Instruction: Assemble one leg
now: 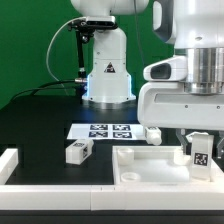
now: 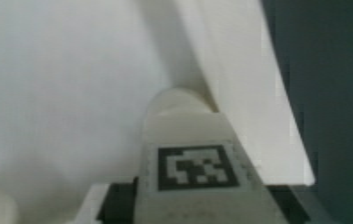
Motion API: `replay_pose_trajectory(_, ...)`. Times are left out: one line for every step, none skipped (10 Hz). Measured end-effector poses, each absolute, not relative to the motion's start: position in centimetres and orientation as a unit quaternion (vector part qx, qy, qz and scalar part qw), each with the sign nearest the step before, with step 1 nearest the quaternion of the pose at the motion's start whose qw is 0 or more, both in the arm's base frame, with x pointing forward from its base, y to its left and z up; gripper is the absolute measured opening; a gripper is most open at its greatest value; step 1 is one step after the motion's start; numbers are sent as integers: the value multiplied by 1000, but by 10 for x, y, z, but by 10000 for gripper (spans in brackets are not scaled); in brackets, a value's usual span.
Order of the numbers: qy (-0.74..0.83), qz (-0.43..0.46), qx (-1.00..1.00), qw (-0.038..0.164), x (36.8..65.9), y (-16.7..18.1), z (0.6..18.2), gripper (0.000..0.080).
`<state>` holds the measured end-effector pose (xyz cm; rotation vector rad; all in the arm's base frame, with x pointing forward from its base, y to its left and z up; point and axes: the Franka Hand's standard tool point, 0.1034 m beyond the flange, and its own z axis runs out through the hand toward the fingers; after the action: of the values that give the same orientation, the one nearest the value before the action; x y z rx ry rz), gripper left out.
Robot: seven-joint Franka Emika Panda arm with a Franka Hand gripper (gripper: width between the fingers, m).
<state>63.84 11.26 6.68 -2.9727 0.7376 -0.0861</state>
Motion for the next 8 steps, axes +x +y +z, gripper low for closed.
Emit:
replay_pose_trajectory(339,-19,-939,54,639,113,66,288)
replay_pose_trajectory(410,-17,-910,62,641,113,66,288)
replay_pose_trajectory(485,-11,-872,69,641,112,65,288)
replay_pose_trajectory(488,-11,-870,69,641,112,65,288)
replay_pose_trajectory(481,-11,-874,69,641,112,65,294)
replay_pose_trajectory(450,-13,-891,68,641,111,66,294)
replay_pose_trajectory(346,-9,-936,62,639,107,68,470)
replay_pose_trajectory(264,-1,-963,55,637,109,69,604)
